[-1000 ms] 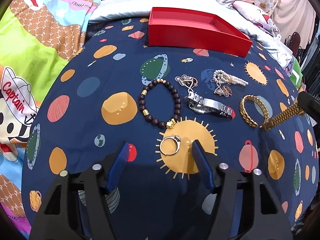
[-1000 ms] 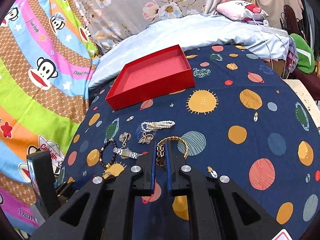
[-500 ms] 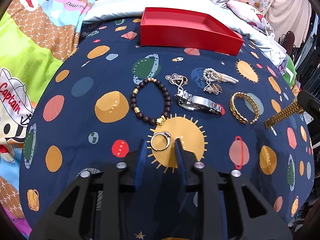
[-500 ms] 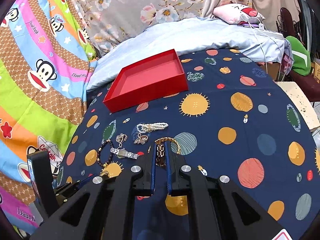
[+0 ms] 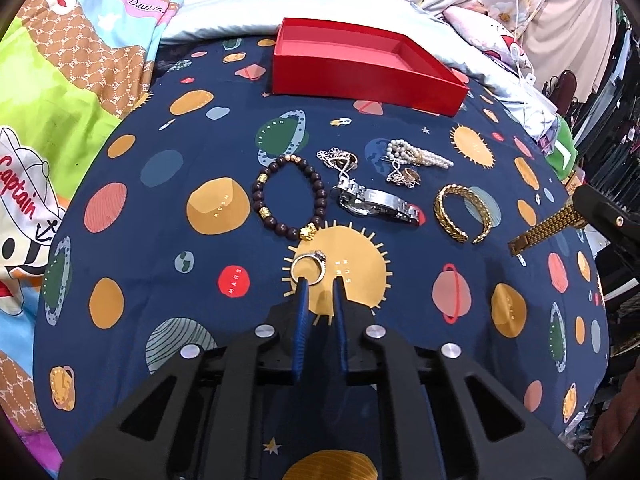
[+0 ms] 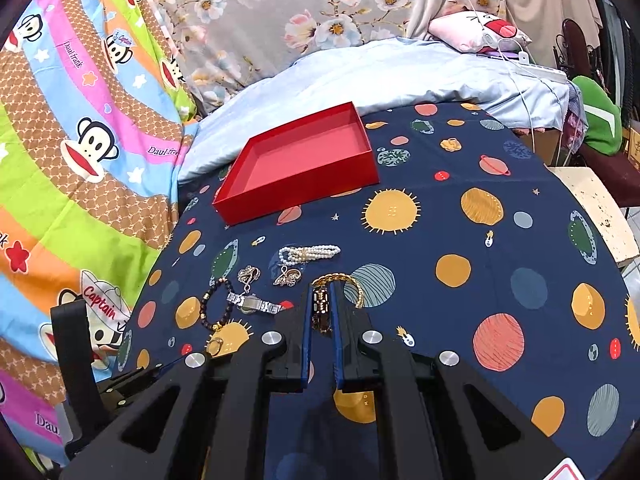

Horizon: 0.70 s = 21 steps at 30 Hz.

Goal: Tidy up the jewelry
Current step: 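Close right gripper on the gold watch while left gripper grasps the silver ring, then carry watch and ring into the red tray and open both grippers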

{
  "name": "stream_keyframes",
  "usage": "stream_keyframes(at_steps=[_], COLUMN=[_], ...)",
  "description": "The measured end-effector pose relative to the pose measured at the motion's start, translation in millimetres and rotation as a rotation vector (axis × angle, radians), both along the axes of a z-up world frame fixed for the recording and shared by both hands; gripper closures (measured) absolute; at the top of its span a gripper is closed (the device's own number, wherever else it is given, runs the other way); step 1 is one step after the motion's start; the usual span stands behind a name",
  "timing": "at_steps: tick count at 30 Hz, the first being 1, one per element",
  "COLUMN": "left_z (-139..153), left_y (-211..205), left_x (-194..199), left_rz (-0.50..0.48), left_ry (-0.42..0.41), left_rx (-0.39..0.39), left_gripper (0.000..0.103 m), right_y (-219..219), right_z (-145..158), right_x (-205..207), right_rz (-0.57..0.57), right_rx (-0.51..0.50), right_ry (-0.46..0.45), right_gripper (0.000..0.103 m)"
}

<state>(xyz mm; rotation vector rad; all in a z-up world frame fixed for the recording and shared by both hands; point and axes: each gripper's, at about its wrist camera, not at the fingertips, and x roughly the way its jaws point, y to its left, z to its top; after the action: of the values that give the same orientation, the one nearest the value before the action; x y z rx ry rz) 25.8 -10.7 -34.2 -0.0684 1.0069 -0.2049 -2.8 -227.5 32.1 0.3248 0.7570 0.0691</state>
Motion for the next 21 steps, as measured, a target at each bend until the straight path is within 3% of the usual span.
stream_keyframes(at_steps=[2,5,6,14,16,17,18,21], left_z=[-2.4,-7.4,-7.7,-14.9,-15.0,-14.6,-14.2,-14.0], left_y=[0.2,0.2,-1.0,-8.4,-8.3,-8.2,-7.6,-7.0], left_x=[2.6,7.9,8.4,18.0,18.9,18.4,18.3,16.7], left_rz=[0.003,0.011,0.012,0.023,0.023,0.014,0.009,-0.001], left_ry=[0.006,0.018,0.005,-0.043,-0.052,-0.056,-0.054,-0.051], left_rx=[-0.005,-0.011,0.0,0.087,0.099,0.095,0.089,0.075], left_gripper=[0.087,0.052,0.05,0.053,0.064,0.078,0.083,0.084], right_y=[0.4,3.3,4.0,8.0,8.6,9.0,9.1,9.1], right_z=[0.1,0.3,-0.2,-5.6,-7.3,-8.3,-8.8,-9.9], right_x=[0.0,-0.6,-0.4,3.1,4.1,4.5,4.8,5.3], right_rz=[0.001,0.006,0.008,0.024,0.026,0.027,0.027,0.029], right_rx=[0.001,0.003,0.003,0.009,0.01,0.013,0.014,0.019], right_ry=[0.002,0.005,0.006,0.022,0.026,0.027,0.028,0.031], right_gripper=[0.095,0.095,0.095,0.095,0.095,0.095,0.095,0.095])
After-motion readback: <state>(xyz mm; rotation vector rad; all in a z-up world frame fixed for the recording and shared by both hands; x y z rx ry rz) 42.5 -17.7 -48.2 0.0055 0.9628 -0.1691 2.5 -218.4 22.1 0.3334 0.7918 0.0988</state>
